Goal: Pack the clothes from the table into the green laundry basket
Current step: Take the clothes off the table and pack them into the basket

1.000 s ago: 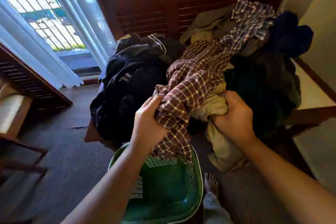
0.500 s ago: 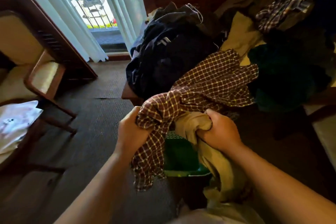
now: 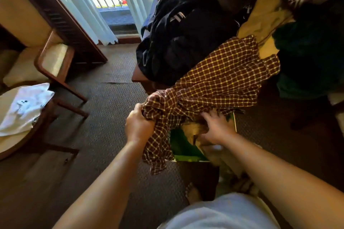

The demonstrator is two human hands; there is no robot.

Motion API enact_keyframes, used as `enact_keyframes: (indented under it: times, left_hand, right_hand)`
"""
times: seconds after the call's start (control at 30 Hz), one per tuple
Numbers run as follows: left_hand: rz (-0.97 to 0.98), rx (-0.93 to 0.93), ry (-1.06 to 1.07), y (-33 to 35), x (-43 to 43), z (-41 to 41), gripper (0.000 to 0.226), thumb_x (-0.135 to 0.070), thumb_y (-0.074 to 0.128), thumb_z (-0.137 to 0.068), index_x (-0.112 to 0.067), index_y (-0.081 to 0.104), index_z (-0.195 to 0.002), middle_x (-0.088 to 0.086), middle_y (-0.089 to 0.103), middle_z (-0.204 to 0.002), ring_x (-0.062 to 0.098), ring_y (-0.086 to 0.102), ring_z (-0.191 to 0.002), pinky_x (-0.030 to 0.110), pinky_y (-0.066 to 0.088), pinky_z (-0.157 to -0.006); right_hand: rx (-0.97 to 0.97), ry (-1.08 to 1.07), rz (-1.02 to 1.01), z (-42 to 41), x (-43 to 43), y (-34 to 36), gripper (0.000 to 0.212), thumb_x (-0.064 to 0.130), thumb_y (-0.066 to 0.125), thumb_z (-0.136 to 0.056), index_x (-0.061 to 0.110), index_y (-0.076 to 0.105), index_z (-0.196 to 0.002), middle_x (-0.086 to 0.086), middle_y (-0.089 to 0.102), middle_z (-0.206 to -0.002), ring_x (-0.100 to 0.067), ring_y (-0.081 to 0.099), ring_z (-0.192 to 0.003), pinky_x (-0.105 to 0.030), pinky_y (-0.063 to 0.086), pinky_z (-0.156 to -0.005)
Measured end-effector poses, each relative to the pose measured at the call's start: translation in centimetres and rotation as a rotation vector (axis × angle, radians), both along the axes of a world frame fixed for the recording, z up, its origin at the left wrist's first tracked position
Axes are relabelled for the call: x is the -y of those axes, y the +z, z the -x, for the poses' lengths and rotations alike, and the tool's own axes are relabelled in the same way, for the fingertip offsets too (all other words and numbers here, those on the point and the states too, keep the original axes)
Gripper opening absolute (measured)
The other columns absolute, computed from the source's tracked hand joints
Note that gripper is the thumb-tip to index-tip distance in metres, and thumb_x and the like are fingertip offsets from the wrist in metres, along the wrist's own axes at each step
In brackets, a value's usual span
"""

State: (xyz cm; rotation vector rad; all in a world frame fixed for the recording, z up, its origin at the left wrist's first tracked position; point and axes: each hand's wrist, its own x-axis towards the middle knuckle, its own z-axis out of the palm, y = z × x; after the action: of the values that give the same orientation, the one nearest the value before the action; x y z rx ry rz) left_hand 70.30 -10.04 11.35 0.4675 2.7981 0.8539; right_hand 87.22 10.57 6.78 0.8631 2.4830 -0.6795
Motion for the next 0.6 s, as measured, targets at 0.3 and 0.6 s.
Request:
enact_keyframes:
  times: [0.3, 0.6]
  left_hand:
    - [-0.012, 0.043, -0.067, -2.6, 0.3, -1.5, 0.016, -0.026, 0.068, -0.089, -0.021, 0.058, -0.101, 0.005, 0.065, -0.095, 0.028, 0.063, -0.086, 0.043, 0.054, -0.076]
    - [-0.073, 0.055, -0.084, -2.5, -3.1, -2.7, 0.026, -0.026, 0.071, -0.092, -0.029, 0.057, -0.114, 0.0, 0.057, -0.104, 0.022, 0.061, -0.089, 0.039, 0.056, -0.077]
  right_hand:
    - [-0.245, -0.132, -0.002, -2.6, 0.6, -1.1, 0.077, 0.046, 0.069, -0.087, 0.027, 0.033, -0.153, 0.002, 0.037, -0.158, -0.022, 0.035, -0.145, -0.052, 0.036, -0.115]
    - [-0.329, -0.128, 0.021, -2.5, 0.2, 0.3, 0.077, 0.038, 0.068, -0.092, 0.021, 0.03, -0.156, 0.0, 0.033, -0.161, -0.019, 0.03, -0.148, -0.044, 0.032, -0.119]
